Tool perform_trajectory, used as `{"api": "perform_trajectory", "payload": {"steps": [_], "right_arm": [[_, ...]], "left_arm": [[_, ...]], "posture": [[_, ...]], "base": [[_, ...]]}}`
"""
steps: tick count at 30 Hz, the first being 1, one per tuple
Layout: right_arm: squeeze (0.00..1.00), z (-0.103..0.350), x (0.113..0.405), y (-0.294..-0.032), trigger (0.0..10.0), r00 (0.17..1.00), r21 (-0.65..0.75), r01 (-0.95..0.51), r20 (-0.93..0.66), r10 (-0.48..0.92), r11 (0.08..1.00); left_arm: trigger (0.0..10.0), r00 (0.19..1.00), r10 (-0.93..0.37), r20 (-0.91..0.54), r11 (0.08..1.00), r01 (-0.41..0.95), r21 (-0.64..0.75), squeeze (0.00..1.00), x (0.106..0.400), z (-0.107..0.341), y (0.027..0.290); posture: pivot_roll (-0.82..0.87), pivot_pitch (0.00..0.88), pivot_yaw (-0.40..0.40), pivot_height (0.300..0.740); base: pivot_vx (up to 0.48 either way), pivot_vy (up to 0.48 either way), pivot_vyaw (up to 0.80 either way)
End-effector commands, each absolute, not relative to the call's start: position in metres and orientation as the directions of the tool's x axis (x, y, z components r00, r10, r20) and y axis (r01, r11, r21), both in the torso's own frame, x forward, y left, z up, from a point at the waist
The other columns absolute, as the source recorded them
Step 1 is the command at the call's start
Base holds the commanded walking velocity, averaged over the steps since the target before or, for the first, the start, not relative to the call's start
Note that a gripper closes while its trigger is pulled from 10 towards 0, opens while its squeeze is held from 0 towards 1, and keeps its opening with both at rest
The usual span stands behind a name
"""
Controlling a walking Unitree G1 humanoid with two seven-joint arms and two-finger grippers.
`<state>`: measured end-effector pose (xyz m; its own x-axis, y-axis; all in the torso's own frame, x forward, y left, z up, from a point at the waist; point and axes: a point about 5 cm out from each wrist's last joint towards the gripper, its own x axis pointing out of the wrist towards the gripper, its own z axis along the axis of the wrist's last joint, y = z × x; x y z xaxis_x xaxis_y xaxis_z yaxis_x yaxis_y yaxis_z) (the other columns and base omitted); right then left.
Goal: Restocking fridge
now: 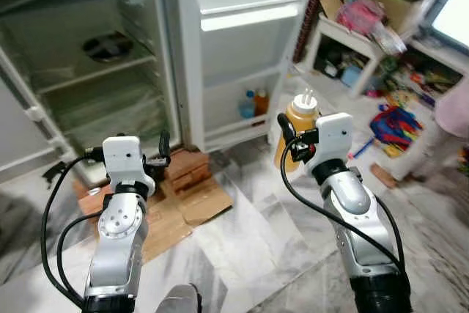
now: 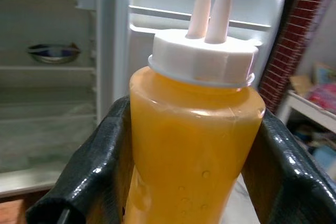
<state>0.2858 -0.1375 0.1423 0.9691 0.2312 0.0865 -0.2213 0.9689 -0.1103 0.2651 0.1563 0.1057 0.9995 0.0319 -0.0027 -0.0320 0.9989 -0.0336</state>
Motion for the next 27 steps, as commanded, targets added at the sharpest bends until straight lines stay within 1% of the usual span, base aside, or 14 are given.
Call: {"api": "perform_trajectory", "payload": {"steps": [1,3,4,9,16,20,22,25,27], "right_arm": [[0.0,0.145,0.289,-0.14,10.0,0.969,-0.113,-0.211,0.104,0.223,0.971],[0.0,0.147,0.29,-0.139,10.0,0.966,-0.122,-0.219,0.113,0.232,0.968],[0.0,0.148,0.292,-0.139,10.0,0.964,-0.119,-0.225,0.117,0.239,0.967],[0.0,0.156,0.299,-0.134,10.0,0.951,-0.131,-0.251,0.149,0.269,0.959],[0.0,0.158,0.301,-0.124,10.0,0.938,-0.118,-0.289,0.163,0.305,0.95],[0.0,0.157,0.3,-0.118,10.0,0.927,-0.126,-0.318,0.166,0.336,0.94],[0.0,0.156,0.299,-0.117,10.0,0.925,-0.125,-0.324,0.166,0.342,0.938],[0.0,0.155,0.297,-0.116,10.0,0.921,-0.149,-0.33,0.165,0.353,0.932],[0.0,0.155,0.297,-0.116,10.0,0.92,-0.147,-0.331,0.167,0.354,0.932]], "left_arm": [[10.0,1.0,0.005,-0.004,1.0,-0.005,-0.029,0.0,0.266,0.106,0.151],[10.0,1.0,0.003,-0.002,1.0,-0.003,-0.027,0.0,0.268,0.108,0.149],[10.0,1.0,0.003,0.001,1.0,-0.003,-0.025,0.0,0.269,0.108,0.149],[10.0,1.0,0.012,-0.003,1.0,-0.012,-0.009,0.0,0.274,0.11,0.148],[10.0,1.0,0.025,-0.015,1.0,-0.025,0.014,0.0,0.274,0.109,0.149],[10.0,0.996,0.068,-0.064,0.998,-0.069,-0.011,0.0,0.274,0.104,0.15],[10.0,0.993,0.084,-0.079,0.996,-0.086,-0.02,0.0,0.275,0.103,0.151],[10.0,0.992,0.095,-0.078,0.995,-0.095,0.007,0.0,0.275,0.102,0.152],[10.0,0.991,0.105,-0.083,0.994,-0.104,0.016,0.0,0.275,0.101,0.153]], "posture": [[0.06,0.007,-0.058,0.74],[0.05,0.011,-0.057,0.74],[0.05,0.026,-0.053,0.74],[0.05,0.021,-0.051,0.74],[0.05,0.022,-0.052,0.74],[0.05,0.021,-0.053,0.74],[0.05,0.02,-0.053,0.74],[0.05,0.018,-0.053,0.74],[0.05,0.018,-0.053,0.74]], "base": [[0.386,0.0,0.8],[0.457,0.0,0.8],[0.458,0.0,0.0],[0.452,0.0,0.0],[0.454,0.0,0.0],[0.339,-0.327,0.0],[0.0,-0.45,0.0],[0.0,-0.454,0.0],[0.0,-0.454,0.43]]}}
